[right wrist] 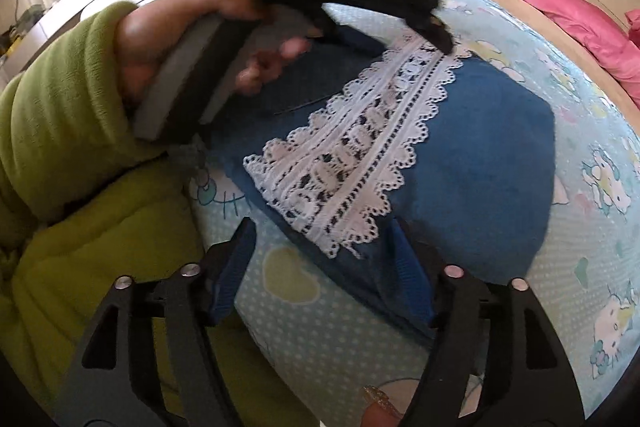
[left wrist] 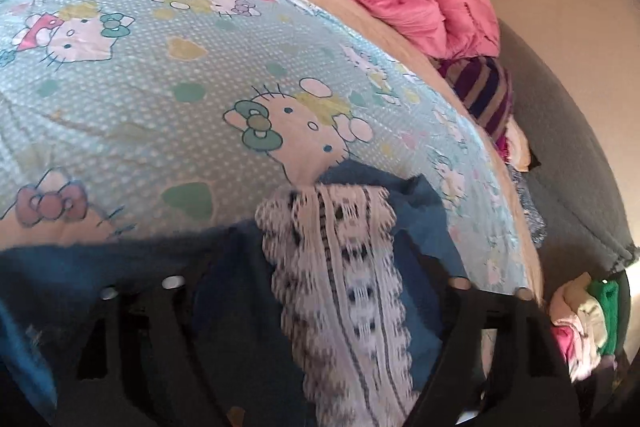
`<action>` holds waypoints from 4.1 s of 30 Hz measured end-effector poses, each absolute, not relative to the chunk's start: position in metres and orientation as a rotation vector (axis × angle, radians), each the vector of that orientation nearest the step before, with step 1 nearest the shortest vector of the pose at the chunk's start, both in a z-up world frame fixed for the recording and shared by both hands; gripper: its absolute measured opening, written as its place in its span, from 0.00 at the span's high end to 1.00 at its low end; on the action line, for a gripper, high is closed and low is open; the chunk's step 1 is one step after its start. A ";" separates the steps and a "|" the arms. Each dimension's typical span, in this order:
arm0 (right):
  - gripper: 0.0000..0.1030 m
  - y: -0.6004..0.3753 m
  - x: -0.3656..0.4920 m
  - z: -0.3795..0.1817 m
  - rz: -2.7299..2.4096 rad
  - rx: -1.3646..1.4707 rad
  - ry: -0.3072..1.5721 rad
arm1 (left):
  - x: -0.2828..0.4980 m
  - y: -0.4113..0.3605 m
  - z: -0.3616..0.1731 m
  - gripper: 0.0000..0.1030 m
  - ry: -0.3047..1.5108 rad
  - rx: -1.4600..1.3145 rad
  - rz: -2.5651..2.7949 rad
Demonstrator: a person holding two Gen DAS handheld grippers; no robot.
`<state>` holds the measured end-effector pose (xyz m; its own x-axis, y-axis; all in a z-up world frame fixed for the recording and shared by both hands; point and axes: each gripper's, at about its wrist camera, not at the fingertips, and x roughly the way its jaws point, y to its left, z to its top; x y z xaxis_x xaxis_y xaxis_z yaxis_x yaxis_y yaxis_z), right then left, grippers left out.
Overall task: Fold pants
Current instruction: 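Grasp the lace strip with the right gripper while the left gripper pinches the denim, folding the leg over, then open both grippers and smooth the lengthwise-folded denim flat, then move the right gripper to the elastic waistband and grasp it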
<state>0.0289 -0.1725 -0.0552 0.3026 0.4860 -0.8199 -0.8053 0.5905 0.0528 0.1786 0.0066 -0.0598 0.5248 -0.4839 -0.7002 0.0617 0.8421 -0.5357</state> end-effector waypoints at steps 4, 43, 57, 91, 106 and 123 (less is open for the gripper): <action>0.37 -0.177 0.029 -0.053 0.903 -0.365 0.922 | 0.182 0.006 -0.059 0.85 0.945 -0.529 -0.362; 0.50 -0.237 0.058 -0.045 0.746 -0.217 0.905 | 0.021 -0.018 -0.053 0.40 1.053 -0.267 -0.435; 0.49 -0.232 0.050 -0.041 0.775 -0.212 0.873 | 0.021 -0.024 -0.049 0.78 1.029 -0.306 -0.409; 0.22 -0.242 0.064 -0.034 0.688 -0.176 0.900 | 0.010 -0.014 -0.027 0.17 0.979 -0.149 -0.270; 0.12 -0.228 0.062 -0.003 0.714 -0.164 0.840 | -0.006 0.014 -0.003 0.04 0.910 -0.128 -0.131; 0.09 -0.159 0.072 0.038 0.812 -0.237 0.742 | -0.016 0.063 0.004 0.04 0.873 -0.156 0.024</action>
